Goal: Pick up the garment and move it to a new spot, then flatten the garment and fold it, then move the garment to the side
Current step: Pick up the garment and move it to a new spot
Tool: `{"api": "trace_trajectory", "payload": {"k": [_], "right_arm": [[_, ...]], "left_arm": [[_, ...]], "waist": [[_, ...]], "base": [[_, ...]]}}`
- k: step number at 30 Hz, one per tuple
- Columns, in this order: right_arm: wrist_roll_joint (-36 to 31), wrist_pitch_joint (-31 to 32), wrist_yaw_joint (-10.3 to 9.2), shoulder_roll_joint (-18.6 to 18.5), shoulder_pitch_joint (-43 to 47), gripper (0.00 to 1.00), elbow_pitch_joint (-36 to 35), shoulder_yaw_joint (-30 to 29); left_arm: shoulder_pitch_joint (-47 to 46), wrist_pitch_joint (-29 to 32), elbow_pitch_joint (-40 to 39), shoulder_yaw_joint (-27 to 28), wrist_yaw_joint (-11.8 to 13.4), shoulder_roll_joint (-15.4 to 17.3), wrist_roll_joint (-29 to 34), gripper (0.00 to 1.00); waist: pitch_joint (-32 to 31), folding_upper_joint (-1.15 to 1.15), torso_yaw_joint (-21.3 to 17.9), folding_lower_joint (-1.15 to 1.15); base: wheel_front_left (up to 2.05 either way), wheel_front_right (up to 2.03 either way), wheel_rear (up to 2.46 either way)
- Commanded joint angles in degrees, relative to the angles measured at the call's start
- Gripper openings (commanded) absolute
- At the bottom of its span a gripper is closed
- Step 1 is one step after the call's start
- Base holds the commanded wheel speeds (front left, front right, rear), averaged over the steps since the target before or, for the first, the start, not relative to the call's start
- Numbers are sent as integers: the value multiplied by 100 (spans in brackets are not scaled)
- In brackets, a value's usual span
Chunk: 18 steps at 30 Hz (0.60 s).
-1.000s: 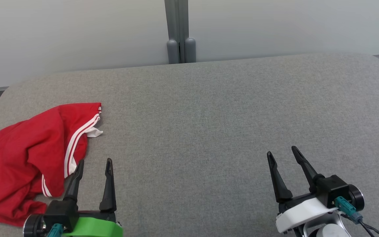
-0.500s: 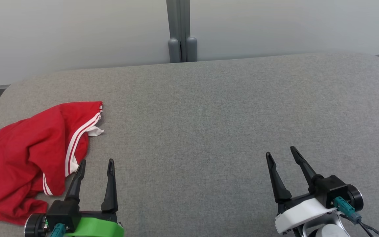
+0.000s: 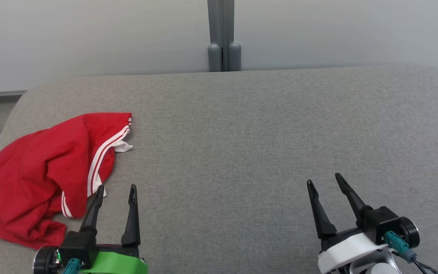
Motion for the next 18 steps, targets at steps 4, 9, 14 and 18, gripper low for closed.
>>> {"api": "trace_trajectory", "payload": {"k": [4,9,14,18], "right_arm": [[-66,-18,2,-17,105,100,-9,23],[-23,-19,2,-16,179,100,-1,78],[37,-18,1,-17,226,100,18,66],[67,-18,1,-16,253,100,24,103]], "left_arm": [[11,-19,10,-7,55,36,-45,100],[96,-18,29,38,50,36,10,100],[172,-12,30,106,47,34,34,100],[250,-12,25,164,48,33,50,100]], "waist": [[-27,0,436,0],[-78,0,899,0],[-148,0,1333,0],[-183,0,1623,0]], "base": [[0,0,0],[0,0,0],[0,0,0],[0,0,0]]}}
